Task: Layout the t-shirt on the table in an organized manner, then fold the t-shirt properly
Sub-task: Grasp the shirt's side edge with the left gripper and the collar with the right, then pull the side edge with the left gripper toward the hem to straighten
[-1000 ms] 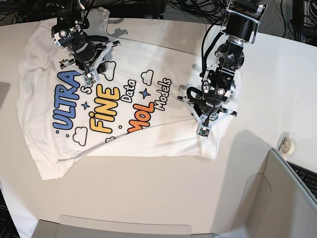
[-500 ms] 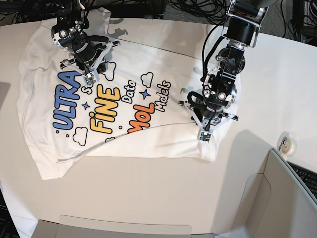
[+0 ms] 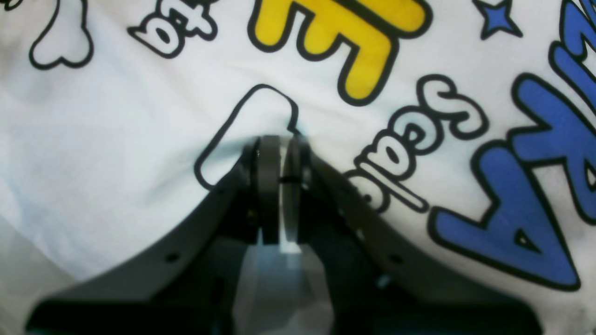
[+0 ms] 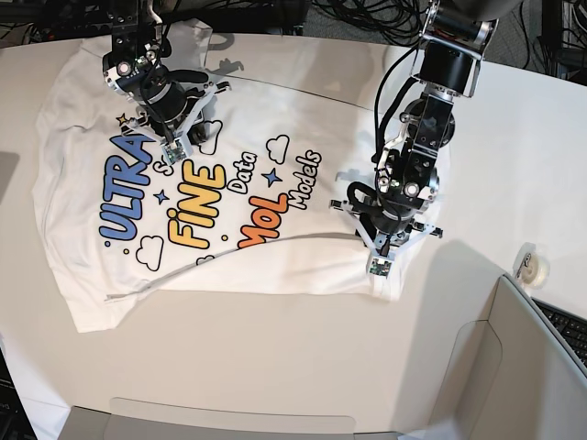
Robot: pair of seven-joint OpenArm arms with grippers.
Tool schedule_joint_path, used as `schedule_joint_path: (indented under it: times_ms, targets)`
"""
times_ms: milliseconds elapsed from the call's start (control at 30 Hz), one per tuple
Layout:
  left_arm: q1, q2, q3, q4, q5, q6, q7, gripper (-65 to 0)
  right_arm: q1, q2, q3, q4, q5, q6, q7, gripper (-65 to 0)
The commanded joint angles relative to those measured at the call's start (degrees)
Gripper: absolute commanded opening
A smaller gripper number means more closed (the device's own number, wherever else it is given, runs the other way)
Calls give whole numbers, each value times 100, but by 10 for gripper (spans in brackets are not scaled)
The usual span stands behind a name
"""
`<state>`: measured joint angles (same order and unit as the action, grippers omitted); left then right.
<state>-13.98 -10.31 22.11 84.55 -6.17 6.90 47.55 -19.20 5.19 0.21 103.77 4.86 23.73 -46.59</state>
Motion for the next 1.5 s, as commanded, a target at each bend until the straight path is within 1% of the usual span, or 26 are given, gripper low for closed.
schedule_joint_path:
  times_ms: [0,133,200,267,333,400,833,1000,1067,1133,1200,1300,1367,1400,1467]
  targets:
    - [-92,-11,-35,94,42,27,-100,-588,-203,-22,-87,-324,-174,120,-1042,-600]
    - [-163,-29,-35,94,42,27,-74,-557,-203,-22,-87,-333,-174,120,-1042,-600]
    - [-215,-38,-35,94,42,27,-74,-552,-203,-14,-87,-333,-174,120,-1042,-600]
    - [-215,-29,-35,94,42,27,-91,-574,-212,-5,-87,-333,-174,120,-1042,-600]
    - [-215,-11,-35,94,42,27,-91,-625,-229,-5,-87,-333,-174,120,-1042,-600]
    - [-233,-2,-35,94,42,27,-91,-650,-247,-5,-87,-333,-174,120,-1042,-600]
    - [-409,-2,-35,85,42,27,-100,-650,-238,-14,-87,-333,-174,120,-1042,-600]
    - [-945,15,0,-73,42,27,-109,-650,-256,-14,-95,-333,-174,120,-1042,-600]
    - [-1253,103,-17,-319,42,27,-135,-650,-291,-14,-95,-333,-174,120,-1042,-600]
    - [-1613,165,-26,-732,42,27,-355,-650,-335,-14,-95,-315,-174,120,-1042,-600]
    - [-1947,209,9,-1260,42,27,-707,-650,-370,-5,-95,-324,-174,120,-1042,-600]
    - [-2501,411,9,-2227,42,27,-1471,-650,-449,-5,-95,-306,-174,120,-1042,-600]
    - [-2853,472,-9,-2983,42,53,-2201,-650,-493,-14,-95,-306,-174,120,-1042,-600]
    - [-3037,551,-26,-3405,42,53,-2702,-641,-511,-14,-95,-306,-174,120,-1042,-600]
    - [-3363,648,18,-4328,59,44,-3775,-570,-563,-14,-95,-306,-174,120,-1042,-600]
